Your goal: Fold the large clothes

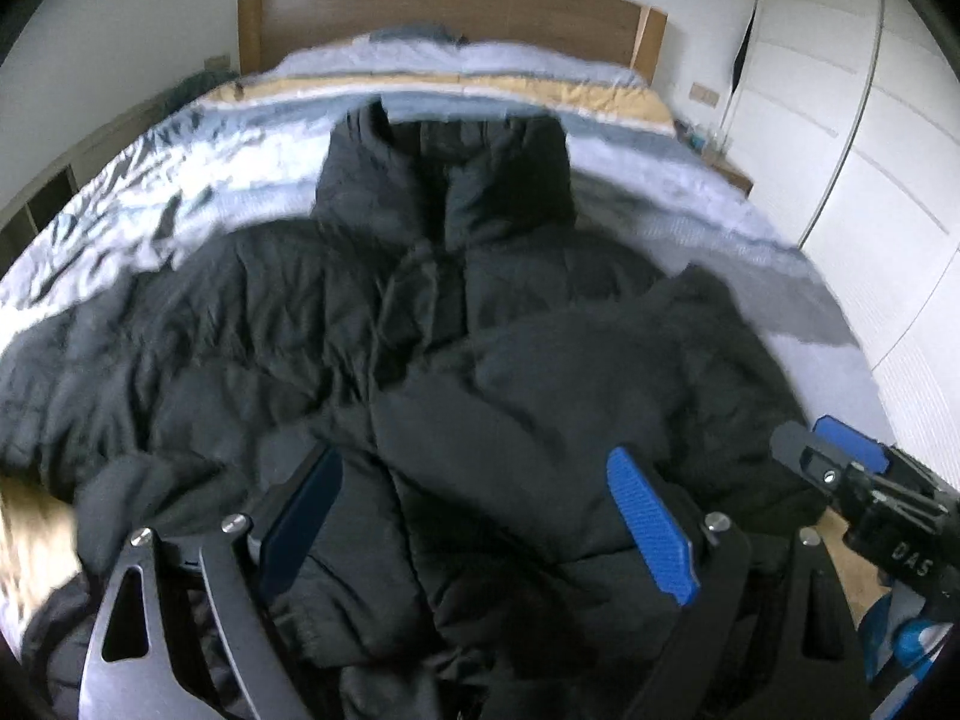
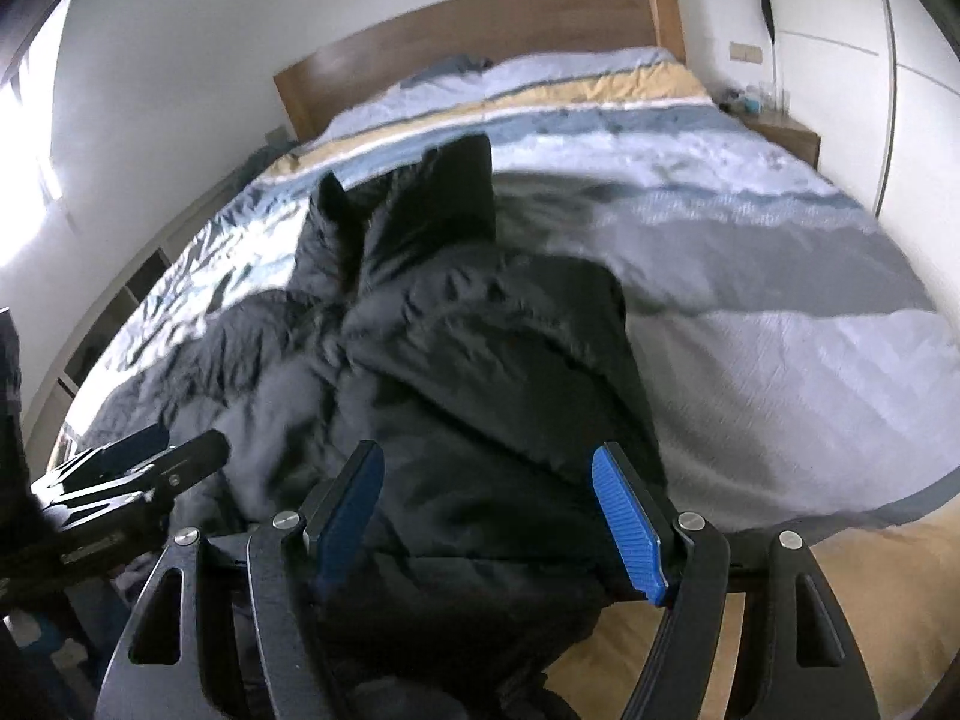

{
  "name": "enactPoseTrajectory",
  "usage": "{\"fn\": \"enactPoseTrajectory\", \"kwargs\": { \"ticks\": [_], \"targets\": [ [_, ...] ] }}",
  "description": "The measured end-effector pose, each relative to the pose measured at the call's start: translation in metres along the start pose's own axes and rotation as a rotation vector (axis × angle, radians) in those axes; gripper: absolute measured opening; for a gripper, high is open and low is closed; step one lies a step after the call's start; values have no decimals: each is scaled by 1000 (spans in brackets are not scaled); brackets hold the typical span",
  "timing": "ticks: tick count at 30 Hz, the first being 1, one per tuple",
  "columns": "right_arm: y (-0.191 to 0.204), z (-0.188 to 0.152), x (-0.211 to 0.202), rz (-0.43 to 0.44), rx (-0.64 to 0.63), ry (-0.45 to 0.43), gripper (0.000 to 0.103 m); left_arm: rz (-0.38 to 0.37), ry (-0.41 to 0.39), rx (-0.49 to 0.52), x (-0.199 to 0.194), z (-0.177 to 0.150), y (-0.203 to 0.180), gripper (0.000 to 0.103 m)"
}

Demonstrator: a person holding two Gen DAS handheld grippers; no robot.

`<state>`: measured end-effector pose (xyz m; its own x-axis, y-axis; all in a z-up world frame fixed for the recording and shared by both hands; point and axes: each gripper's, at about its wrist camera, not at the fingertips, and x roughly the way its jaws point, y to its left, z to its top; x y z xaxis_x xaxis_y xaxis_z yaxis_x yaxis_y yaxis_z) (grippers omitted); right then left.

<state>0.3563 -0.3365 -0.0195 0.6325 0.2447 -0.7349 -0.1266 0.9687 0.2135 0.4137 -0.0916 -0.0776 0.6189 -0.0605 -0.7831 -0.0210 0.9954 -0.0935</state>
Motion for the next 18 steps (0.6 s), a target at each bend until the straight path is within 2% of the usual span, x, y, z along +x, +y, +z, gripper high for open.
{"fn": "enactPoseTrajectory", "kwargs": {
  "ticks": [3,8,12,15,18],
  "targets": [
    [-7,-10,16,1,15,27,71,32,53,0,24,-15,6,91],
    [-16,-21,27,-16,11,57,72,29,75,-8,27,-28,18,91],
    [-25,-27,25,-67,31,81,74,55,106,17,21,-34,23,91],
    [-32,-29,16,-144,39,91,78,71,133,1,15,-37,33,91],
    [-34,-27,3,-200,49,96,78,68,152,-25,3,-41,42,91]
  ]
}}
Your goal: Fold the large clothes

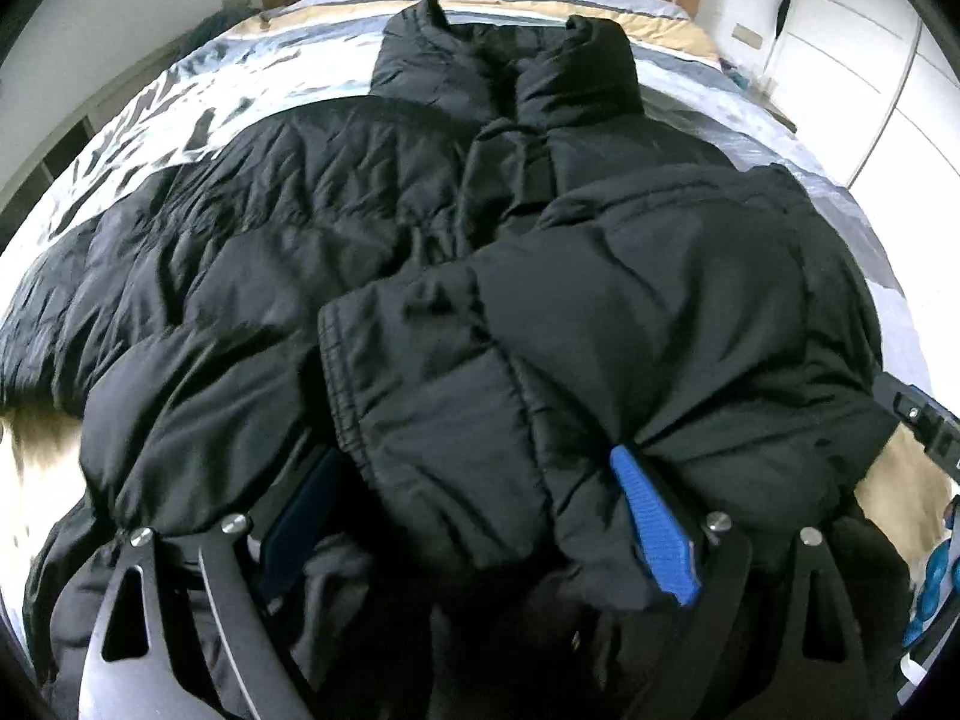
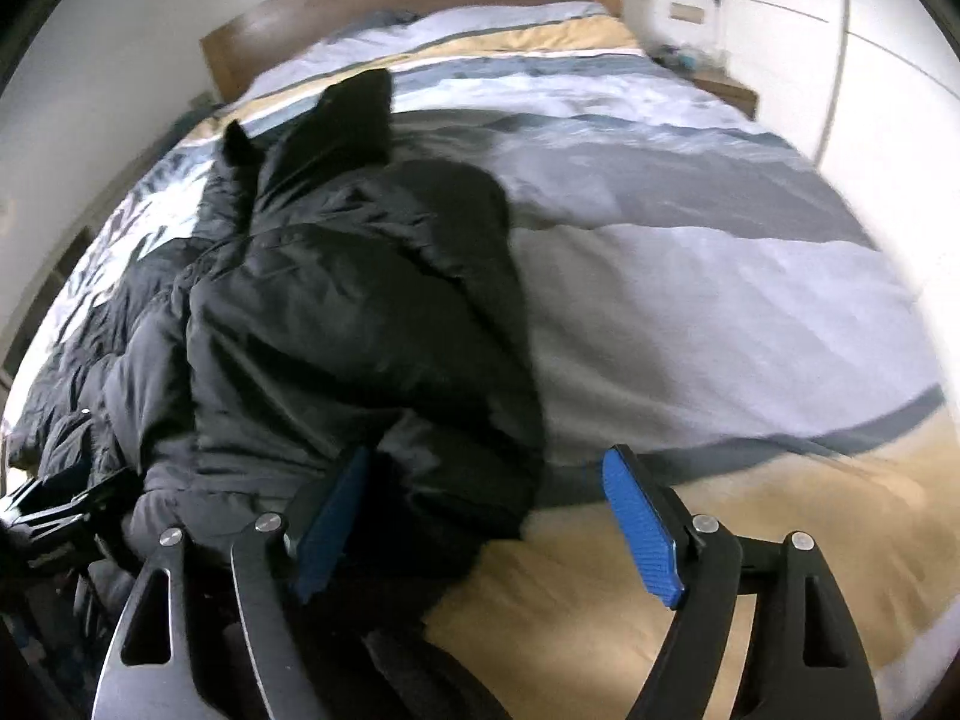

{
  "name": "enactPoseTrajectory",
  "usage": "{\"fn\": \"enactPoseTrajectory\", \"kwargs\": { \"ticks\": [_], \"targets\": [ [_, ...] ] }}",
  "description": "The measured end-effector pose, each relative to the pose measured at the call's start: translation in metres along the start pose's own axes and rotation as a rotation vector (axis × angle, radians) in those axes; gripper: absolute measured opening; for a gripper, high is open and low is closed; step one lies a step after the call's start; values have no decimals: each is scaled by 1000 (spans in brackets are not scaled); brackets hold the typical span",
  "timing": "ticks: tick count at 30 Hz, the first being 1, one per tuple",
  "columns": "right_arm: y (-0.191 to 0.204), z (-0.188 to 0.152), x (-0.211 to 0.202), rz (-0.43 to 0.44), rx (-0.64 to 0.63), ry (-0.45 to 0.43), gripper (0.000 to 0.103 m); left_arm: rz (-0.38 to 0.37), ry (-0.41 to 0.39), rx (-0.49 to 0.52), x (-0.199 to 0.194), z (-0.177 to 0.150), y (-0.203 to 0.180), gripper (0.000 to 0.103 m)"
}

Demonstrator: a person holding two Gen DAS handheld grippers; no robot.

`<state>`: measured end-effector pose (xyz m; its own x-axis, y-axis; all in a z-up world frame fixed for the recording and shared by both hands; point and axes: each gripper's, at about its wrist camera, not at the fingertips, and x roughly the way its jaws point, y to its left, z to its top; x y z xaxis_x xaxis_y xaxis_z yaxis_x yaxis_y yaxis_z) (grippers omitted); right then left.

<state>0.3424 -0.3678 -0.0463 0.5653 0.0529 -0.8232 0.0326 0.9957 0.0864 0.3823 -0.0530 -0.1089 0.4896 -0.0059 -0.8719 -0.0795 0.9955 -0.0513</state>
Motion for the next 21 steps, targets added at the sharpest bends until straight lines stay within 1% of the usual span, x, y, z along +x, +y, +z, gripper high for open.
{"fn": "enactPoseTrajectory", "kwargs": {
  "ticks": [3,7,11,14,16,18,21],
  "targets": [
    [5,2,-18,-21,-8,-27,78,2,-38,5,-16,-4,2,91],
    [24,3,-34,16,-25,-56,78,-19,-84,-3,-31,-1,5,91],
    [40,3,-32,60,-19,-72,78,-57,-145,-13,-34,11,1,91],
    [45,3,-19,74,-10,-60,78,-81,-149,-28,-19,24,-4,91],
    [47,1,-8,68,-11,-45,78,-75,-125,-16,-3,28,-8,91],
    [46,-3,3,65,-8,-29,79,-72,-87,-7,14,27,-10,91],
    [42,-10,14,74,6,-20,80,-62,-79,16,24,21,-12,91]
  ]
}}
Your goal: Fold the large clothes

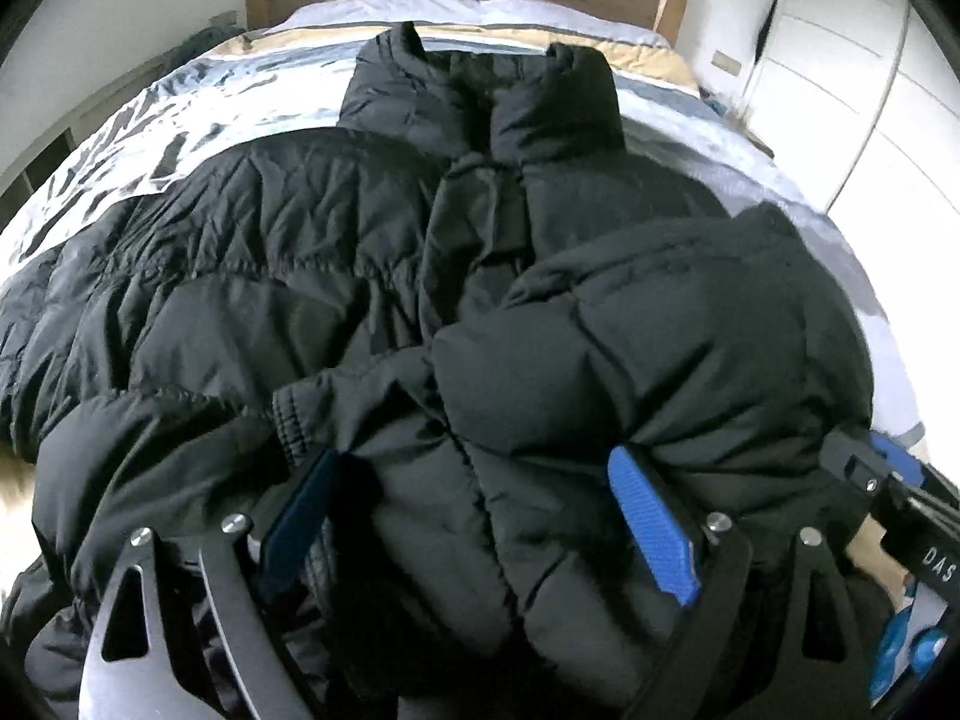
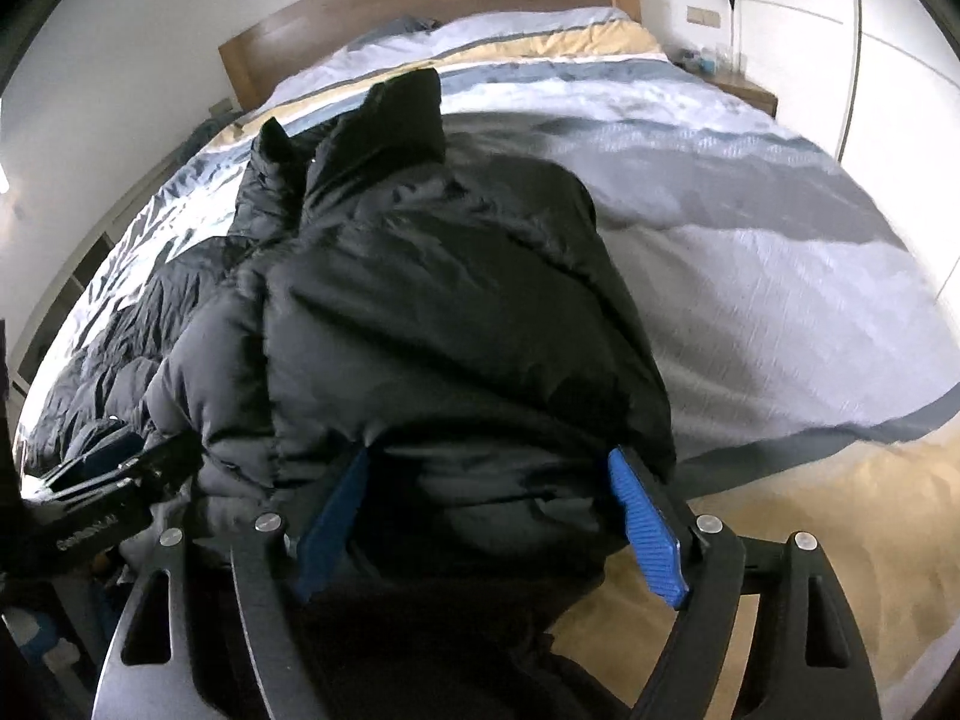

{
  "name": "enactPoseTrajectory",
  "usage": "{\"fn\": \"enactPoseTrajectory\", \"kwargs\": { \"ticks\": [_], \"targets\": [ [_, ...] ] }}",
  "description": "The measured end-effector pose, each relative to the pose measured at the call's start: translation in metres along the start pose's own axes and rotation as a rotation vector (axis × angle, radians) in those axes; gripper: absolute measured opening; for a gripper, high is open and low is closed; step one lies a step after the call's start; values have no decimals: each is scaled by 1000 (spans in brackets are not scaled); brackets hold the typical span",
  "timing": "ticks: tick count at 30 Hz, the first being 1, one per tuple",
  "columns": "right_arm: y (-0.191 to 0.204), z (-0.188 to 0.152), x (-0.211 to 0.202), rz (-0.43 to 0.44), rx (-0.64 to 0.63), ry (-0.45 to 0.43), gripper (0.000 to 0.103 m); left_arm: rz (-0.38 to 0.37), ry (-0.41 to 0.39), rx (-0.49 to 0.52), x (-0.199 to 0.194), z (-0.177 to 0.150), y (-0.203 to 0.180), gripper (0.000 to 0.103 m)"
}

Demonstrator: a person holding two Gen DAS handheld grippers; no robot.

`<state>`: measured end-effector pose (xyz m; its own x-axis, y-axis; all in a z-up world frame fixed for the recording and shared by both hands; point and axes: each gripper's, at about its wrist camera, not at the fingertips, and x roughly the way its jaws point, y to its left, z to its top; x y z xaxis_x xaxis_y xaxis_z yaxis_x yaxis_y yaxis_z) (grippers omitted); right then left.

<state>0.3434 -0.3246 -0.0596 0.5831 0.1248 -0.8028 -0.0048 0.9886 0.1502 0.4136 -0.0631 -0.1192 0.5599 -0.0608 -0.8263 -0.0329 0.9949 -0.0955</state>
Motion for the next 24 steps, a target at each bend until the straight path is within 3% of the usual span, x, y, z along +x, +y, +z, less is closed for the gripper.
{"fn": "enactPoseTrajectory", "kwargs": {
  "ticks": [5,10,24],
  "targets": [
    [-3,-5,0,-24,9,10,81,10,6,25,-10,-3,-1,91],
    [-3,-11,-27,-65,29,12,81,-3,-2,26,-47,-15,9,91],
    [40,-79,-152,-29,4,-54,81,-30,-75,30,-187,-63,51,91]
  ]
}}
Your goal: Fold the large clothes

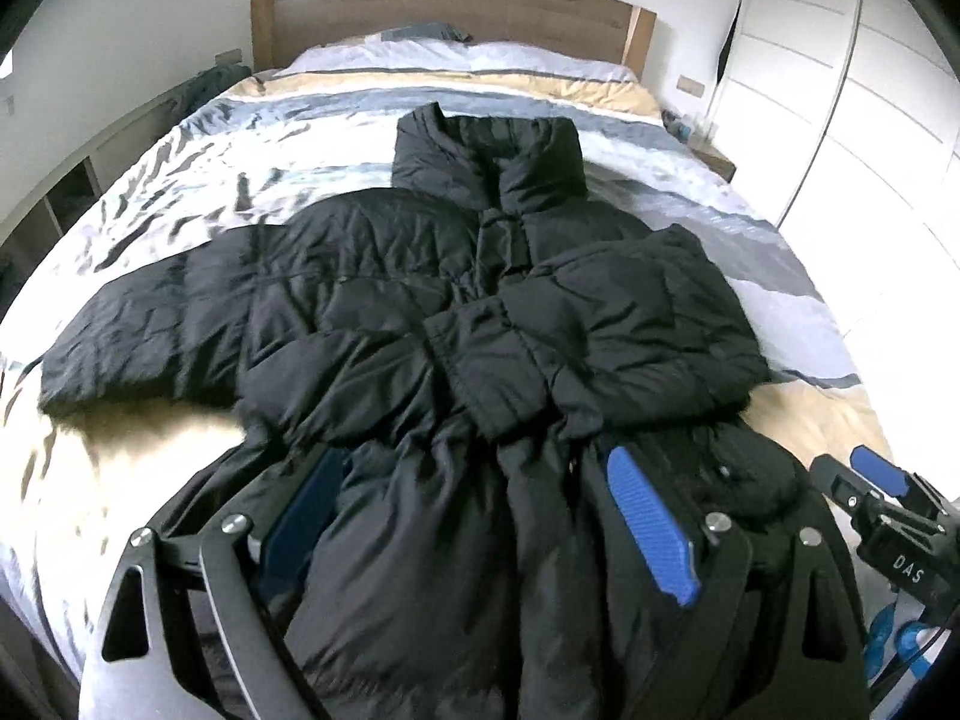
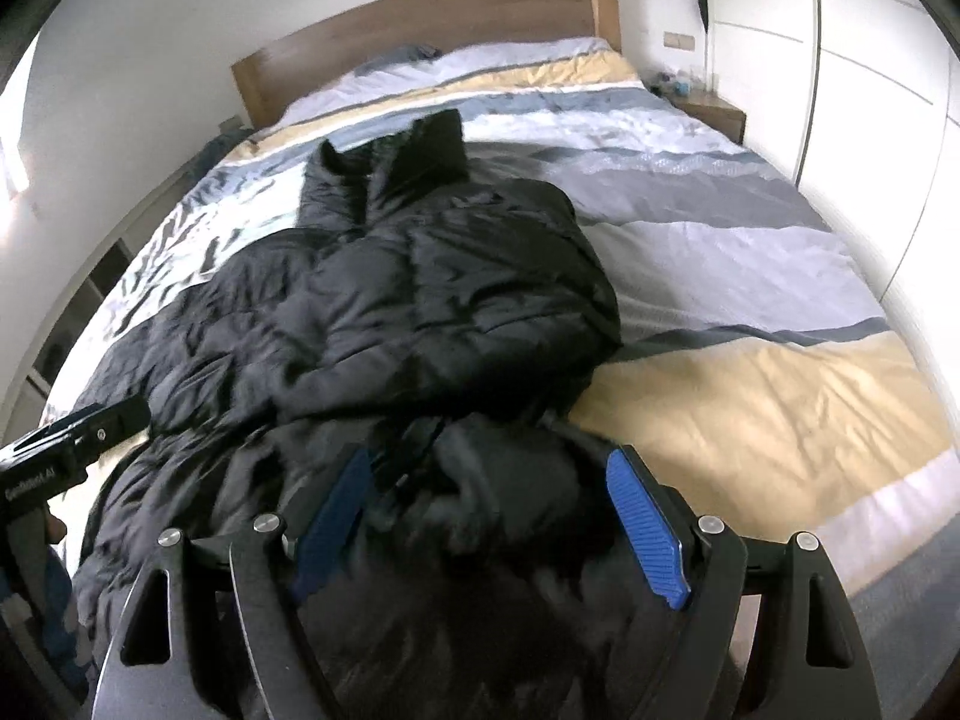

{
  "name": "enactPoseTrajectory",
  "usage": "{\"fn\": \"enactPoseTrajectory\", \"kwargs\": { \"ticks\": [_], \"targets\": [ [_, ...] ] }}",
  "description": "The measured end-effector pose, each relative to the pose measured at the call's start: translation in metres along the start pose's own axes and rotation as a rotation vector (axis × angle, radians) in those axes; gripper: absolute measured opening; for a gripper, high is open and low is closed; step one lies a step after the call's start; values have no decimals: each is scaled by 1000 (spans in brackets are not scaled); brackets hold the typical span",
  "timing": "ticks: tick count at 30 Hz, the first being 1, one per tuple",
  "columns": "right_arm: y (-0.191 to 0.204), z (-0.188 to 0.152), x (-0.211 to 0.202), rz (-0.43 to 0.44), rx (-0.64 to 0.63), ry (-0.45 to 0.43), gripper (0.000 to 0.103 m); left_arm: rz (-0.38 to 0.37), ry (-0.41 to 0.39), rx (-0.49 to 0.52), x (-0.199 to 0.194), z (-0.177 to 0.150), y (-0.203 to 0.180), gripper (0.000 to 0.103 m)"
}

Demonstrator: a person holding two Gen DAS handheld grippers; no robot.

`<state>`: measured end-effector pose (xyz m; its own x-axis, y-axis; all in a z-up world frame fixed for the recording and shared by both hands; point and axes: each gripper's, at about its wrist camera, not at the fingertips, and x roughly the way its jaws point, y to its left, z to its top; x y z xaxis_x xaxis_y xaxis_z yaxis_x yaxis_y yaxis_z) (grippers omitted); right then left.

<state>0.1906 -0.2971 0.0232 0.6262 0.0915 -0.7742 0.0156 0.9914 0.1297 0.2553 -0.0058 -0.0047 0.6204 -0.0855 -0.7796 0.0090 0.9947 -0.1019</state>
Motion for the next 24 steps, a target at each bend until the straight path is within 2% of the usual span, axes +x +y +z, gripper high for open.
{"fn": "enactPoseTrajectory", "kwargs": {
  "ticks": [4,10,16,24],
  "targets": [
    [13,-19,-30,2,-14,-23,81,30,-30,-5,-32,-14,17,91],
    [32,-37,-57,-9,-22,-36,81,36,-84,-17,-73,-26,50,91],
    [50,-33,-75,-12,-17,-72,81,73,-109,-5,-93,-28,77,91],
    [86,-22,-90,14,-43,-115,81,55,-131,28,-122,-21,100,91]
  ]
}}
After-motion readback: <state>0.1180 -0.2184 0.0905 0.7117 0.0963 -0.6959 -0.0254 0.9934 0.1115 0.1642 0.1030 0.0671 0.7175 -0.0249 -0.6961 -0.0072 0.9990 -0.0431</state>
